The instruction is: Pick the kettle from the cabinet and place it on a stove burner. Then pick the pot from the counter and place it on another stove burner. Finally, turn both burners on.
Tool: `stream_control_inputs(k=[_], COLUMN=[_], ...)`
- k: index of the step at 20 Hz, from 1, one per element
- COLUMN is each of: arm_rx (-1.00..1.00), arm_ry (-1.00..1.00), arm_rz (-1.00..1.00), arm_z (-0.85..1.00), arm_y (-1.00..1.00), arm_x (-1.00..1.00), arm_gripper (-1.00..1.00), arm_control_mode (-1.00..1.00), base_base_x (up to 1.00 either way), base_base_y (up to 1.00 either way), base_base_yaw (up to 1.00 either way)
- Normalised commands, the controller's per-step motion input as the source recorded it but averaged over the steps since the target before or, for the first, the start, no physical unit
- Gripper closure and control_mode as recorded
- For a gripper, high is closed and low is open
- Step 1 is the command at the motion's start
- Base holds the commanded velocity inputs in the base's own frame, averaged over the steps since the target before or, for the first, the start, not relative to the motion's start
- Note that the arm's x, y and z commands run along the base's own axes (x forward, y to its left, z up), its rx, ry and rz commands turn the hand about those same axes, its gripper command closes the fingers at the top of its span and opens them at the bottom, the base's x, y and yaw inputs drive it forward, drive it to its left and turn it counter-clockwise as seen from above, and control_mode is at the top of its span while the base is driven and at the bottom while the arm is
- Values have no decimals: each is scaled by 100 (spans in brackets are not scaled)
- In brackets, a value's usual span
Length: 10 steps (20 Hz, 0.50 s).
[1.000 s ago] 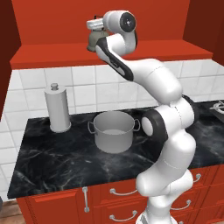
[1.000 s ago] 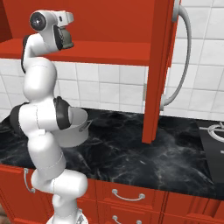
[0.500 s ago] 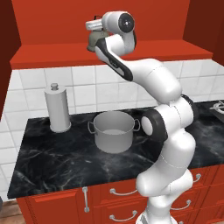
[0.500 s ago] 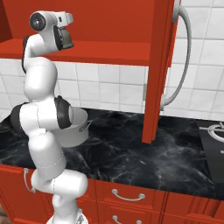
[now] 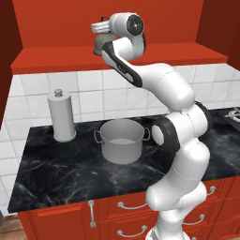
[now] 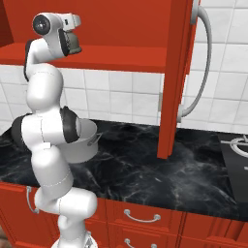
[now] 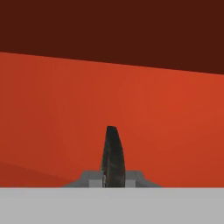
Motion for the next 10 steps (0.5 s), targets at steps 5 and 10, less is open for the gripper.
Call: stream_control_inputs(k=[5,10], arm_rx=[0,0], arm_ry=[-1,0], arm_rz=[0,-1], arm_z=[-3,0], arm_y=[0,0], arm_x=[-2,-23], arm_gripper=[100,100], arm_control_mode=[-100,-100], base_base_x=[0,0], base_base_y=[0,0], base_base_yaw=[0,0])
